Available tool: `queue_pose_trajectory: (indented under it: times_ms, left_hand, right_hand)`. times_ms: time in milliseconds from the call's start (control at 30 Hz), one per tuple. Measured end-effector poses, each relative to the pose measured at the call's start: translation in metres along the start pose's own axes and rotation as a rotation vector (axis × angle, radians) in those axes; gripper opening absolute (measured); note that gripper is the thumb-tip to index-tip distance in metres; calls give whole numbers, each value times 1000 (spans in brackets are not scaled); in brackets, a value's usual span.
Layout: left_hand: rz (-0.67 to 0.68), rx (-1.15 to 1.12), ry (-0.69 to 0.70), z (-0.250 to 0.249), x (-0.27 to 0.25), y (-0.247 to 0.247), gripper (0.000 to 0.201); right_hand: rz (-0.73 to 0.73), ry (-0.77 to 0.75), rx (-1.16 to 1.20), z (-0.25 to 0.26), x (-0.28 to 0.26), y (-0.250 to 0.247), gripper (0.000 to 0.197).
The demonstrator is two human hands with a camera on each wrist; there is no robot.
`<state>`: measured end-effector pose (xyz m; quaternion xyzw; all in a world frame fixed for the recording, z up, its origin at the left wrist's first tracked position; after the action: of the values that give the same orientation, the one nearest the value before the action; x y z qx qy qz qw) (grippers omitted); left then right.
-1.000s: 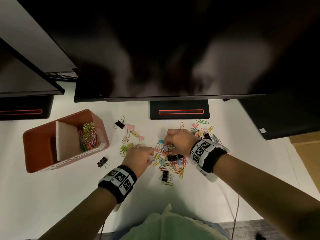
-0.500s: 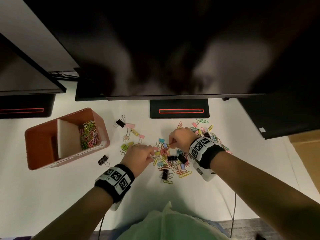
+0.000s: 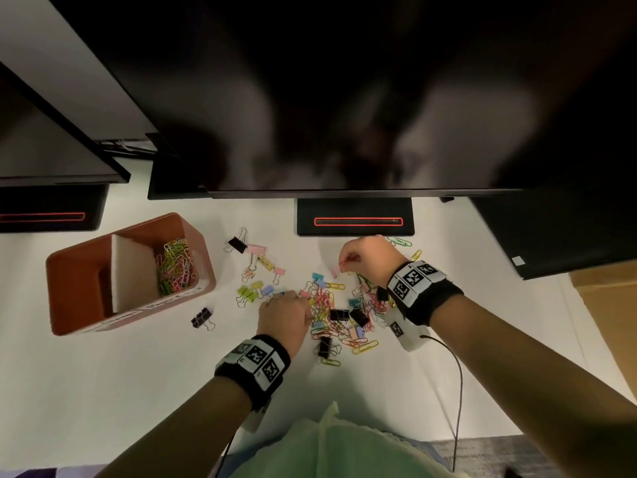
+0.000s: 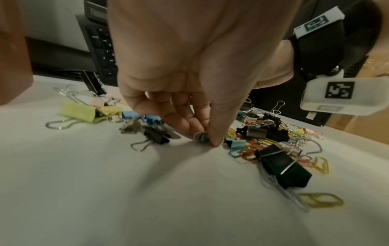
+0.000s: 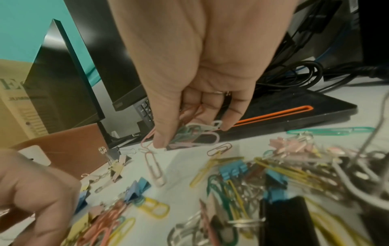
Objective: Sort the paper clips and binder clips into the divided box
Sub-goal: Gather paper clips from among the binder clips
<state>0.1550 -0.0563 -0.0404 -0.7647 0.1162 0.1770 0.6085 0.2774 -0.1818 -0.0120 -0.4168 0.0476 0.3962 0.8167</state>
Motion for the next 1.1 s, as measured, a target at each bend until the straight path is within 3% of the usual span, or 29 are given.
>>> queue_pose_trajectory:
  times_ms: [133, 267, 433, 533, 667, 933, 1000, 1100]
  left_hand:
    - [26, -18, 106, -3, -1, 0, 9]
    - [63, -178, 150, 1, -2, -4, 2]
    - [26, -319, 188, -8, 1, -25, 33]
    - [58, -217, 264, -25, 13, -22, 41]
    - [97, 135, 320, -35, 28, -11, 28]
    - [112, 230, 296, -24, 37, -3, 20]
    - [97, 173, 290, -23, 35, -6, 20]
    - [59, -125, 226, -13, 24, -22, 19]
  right_hand:
    - [-22, 15, 56, 0, -3, -3, 6]
    - [3, 15, 82, -1, -6, 1, 7]
    - [1, 6, 96, -3, -10, 1, 9]
    - [2, 2, 104, -2, -11, -2, 8]
    - [8, 10, 117, -2, -10, -5, 9]
    - [-2, -7, 104, -2, -12, -8, 9]
    - [-12, -5, 99, -1, -13, -8, 10]
    - [-28, -8, 93, 4, -15, -11, 12]
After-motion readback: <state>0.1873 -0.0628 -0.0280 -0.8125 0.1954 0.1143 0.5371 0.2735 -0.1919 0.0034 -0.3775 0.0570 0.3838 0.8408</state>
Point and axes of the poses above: each hand's wrist, its own x-axis towards the middle knuckle, its own y-axis out of the palm, z = x × y, the point moved 6 cm from there along x, towards the middle knuckle, and after that the axes turned 6 degrees about x, right-handed, at the moved point
